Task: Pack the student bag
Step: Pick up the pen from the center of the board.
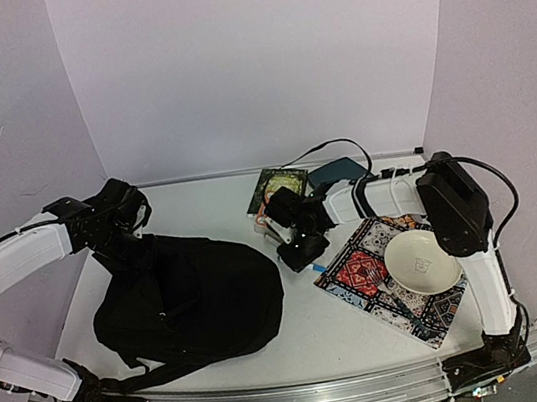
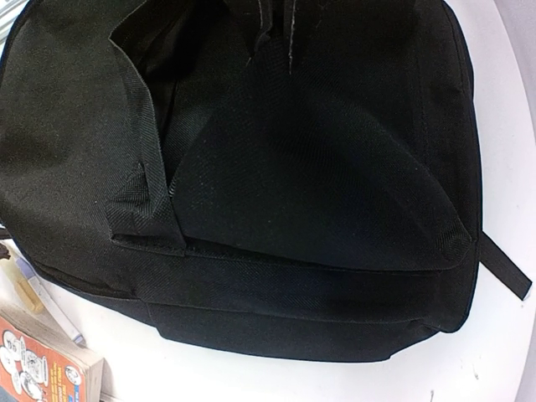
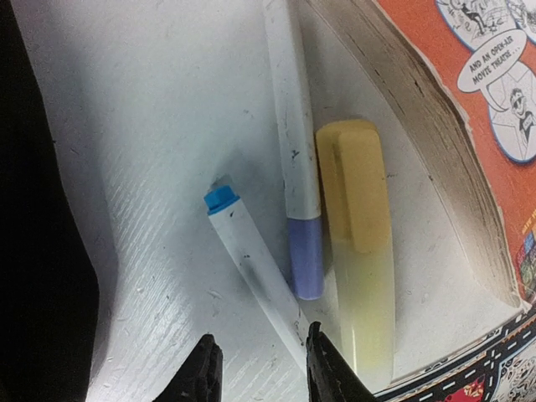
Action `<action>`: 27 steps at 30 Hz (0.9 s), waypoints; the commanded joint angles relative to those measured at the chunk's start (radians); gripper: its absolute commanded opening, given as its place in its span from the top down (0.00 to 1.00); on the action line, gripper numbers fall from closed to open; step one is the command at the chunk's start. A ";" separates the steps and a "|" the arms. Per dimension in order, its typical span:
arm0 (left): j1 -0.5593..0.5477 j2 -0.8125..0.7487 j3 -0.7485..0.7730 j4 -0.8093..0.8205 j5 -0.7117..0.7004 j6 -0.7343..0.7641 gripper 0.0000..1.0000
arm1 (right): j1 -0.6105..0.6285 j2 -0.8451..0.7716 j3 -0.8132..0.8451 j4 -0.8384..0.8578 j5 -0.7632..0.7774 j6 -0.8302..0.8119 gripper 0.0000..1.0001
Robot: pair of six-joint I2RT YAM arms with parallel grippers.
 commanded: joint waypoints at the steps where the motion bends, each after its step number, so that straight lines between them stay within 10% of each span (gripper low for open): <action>1: 0.004 -0.036 0.047 -0.008 -0.016 0.003 1.00 | 0.000 0.063 0.059 -0.100 0.019 -0.020 0.65; 15: 0.004 -0.030 0.059 -0.008 0.006 0.016 1.00 | 0.023 0.029 0.021 -0.282 -0.148 0.126 0.91; 27: 0.004 -0.018 0.060 0.001 0.027 0.034 1.00 | 0.069 0.092 0.083 -0.415 -0.159 0.186 0.83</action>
